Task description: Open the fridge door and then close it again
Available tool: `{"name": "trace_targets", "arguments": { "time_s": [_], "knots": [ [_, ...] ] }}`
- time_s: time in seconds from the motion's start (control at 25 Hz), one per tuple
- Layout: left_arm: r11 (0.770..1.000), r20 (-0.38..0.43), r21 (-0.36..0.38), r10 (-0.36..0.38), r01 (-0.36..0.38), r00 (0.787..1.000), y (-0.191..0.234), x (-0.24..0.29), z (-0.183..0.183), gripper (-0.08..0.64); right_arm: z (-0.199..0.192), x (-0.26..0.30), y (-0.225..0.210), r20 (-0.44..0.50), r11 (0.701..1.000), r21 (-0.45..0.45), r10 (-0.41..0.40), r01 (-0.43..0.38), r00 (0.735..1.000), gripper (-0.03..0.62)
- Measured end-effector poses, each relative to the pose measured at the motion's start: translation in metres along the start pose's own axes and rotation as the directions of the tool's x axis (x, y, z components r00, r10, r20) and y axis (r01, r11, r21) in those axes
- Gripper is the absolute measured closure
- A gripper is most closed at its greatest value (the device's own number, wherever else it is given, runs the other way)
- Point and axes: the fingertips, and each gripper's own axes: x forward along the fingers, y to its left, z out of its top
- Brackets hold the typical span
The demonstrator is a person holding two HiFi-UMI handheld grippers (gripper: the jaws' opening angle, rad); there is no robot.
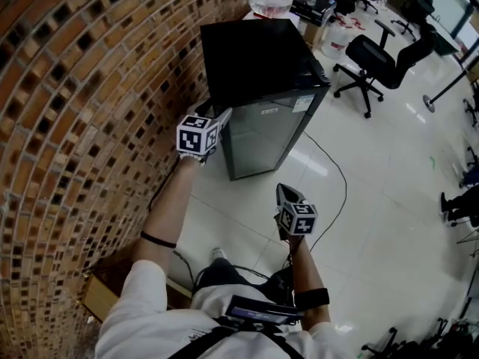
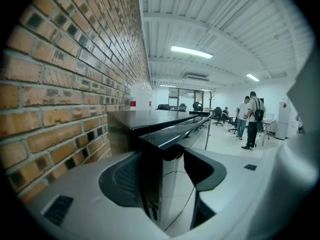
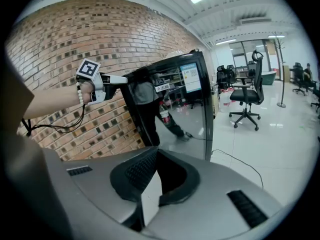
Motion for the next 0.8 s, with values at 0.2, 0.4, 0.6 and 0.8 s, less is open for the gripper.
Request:
{"name": "trace_targets", "arguments": {
  "time_s": [0.2, 0.4, 0.6, 0.8],
  "knots": [
    [0.999, 0.009, 0.001, 0.046, -0.046, 0.999, -0.036, -0.031, -0.011, 0.326, 0.008, -0.011, -0.006, 0.009, 1.0, -0.006, 0.006, -0.006, 1.0, 0.592],
    [0.995, 0.005, 0.0, 0.099, -0.099, 0.995, -0.083, -0.062, -0.024, 0.351, 0.003, -0.031, -0.018, -0.009, 1.0, -0.016, 0.007, -0.007, 1.0, 0.592],
    [0.989, 0.008, 0.079, 0.125, -0.125, 0.992, -0.139, -0.09, -0.036, 0.386, 0.002, -0.061, -0.037, -0.011, 1.0, -0.027, -0.005, 0.005, 1.0, 0.592],
    [0.988, 0.027, 0.106, 0.111, -0.113, 0.993, -0.193, -0.107, -0.043, 0.403, 0.003, -0.092, -0.06, -0.009, 0.999, -0.04, -0.017, 0.017, 1.0, 0.592]
  ]
}}
